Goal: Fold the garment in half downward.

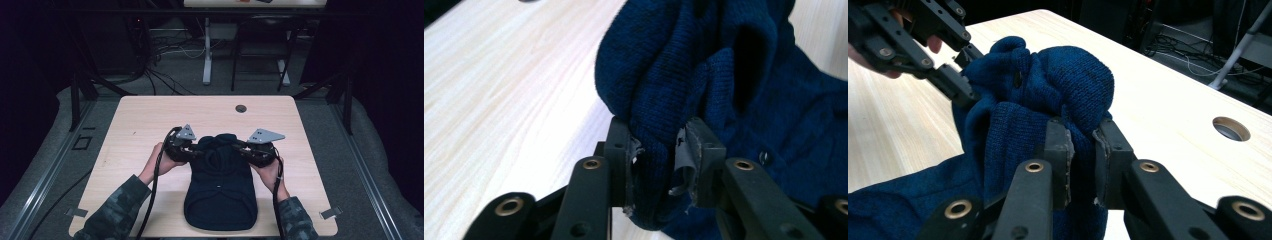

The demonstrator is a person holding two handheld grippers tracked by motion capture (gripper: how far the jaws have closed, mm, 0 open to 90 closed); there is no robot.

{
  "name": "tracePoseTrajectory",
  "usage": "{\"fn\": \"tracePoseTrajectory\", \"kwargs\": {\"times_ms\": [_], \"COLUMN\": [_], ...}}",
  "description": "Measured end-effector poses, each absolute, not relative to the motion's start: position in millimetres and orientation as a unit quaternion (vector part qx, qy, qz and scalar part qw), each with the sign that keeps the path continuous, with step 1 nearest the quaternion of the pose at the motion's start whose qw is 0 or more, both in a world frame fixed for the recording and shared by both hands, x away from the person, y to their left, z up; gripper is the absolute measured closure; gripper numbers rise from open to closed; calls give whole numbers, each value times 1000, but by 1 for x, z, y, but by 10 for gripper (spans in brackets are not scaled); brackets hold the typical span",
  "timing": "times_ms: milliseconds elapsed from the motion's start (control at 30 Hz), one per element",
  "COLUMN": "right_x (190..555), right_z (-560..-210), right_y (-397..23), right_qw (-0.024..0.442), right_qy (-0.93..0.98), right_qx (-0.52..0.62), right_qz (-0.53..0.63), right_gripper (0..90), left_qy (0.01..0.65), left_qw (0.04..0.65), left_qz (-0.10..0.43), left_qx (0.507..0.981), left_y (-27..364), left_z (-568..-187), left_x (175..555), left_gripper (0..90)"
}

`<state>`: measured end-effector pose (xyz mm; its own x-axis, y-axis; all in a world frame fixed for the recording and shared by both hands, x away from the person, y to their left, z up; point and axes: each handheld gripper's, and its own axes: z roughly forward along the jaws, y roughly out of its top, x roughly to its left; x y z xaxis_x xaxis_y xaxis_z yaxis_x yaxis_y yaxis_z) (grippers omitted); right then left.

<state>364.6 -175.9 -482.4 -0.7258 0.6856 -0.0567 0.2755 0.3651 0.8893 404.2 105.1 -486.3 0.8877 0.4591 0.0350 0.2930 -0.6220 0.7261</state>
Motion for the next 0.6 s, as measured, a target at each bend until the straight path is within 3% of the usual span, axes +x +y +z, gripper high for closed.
{"fn": "tracePoseTrajectory", "kwargs": {"times_ms": [267,600], "right_x": [369,377], "right_z": [-482,-470], "right_y": [-183,-180], "right_qw": [175,189], "right_qy": [807,813], "right_qx": [308,313], "right_qz": [472,453], "right_gripper": [760,743], "left_qy": [204,204], "left_qw": [390,404], "left_qz": [148,198], "left_qx": [886,870], "left_y": [105,103], "left_z": [-483,-469], "left_x": [398,397], "left_gripper": [721,727]}}
